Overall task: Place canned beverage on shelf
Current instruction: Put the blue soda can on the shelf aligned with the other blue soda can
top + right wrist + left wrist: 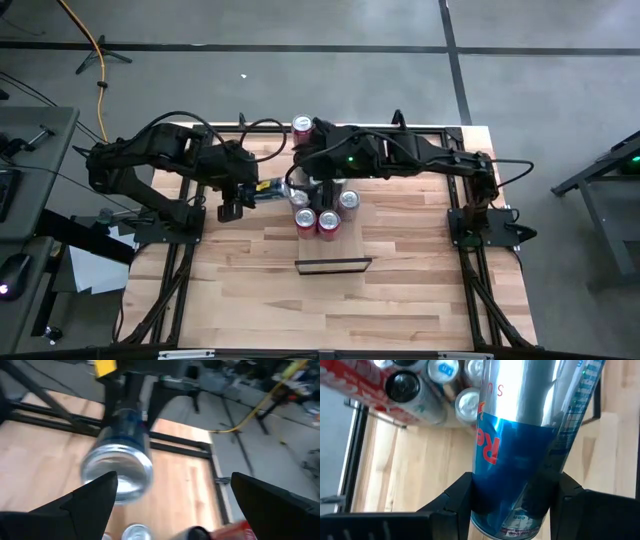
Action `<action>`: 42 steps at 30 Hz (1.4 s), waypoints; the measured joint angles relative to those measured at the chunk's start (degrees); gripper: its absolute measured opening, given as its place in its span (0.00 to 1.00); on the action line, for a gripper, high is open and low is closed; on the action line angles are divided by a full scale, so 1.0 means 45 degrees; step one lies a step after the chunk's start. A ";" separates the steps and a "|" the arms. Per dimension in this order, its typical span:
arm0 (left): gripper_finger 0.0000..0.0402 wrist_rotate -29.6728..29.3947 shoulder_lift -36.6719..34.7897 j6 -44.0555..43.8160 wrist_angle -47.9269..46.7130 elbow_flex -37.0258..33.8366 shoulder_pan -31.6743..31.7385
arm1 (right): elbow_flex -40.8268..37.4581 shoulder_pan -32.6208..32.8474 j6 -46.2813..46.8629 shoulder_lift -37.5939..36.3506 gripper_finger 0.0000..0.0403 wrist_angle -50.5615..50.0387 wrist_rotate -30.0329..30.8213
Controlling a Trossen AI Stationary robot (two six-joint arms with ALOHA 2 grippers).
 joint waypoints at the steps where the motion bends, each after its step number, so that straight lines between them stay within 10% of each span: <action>1: 0.30 0.0007 0.0000 -0.0006 -0.0119 0.0000 0.0000 | 0.0000 0.0000 -0.0105 -0.0044 0.93 -0.0014 0.0306; 8: 0.30 -0.0601 -0.0237 0.0002 -0.0111 0.0010 -0.0015 | 0.0000 -0.0015 -0.0116 -0.0301 0.93 -0.0296 0.0932; 15: 0.30 -0.1697 -0.0243 0.0573 -0.0099 0.0010 0.0195 | 0.0000 -0.0043 0.0608 -0.0316 0.93 -0.0732 -0.1881; 42: 0.30 -0.1539 0.0029 0.1708 0.1936 -0.0005 0.0432 | 0.0005 -0.0049 -0.0078 0.0121 0.93 0.0669 -0.0963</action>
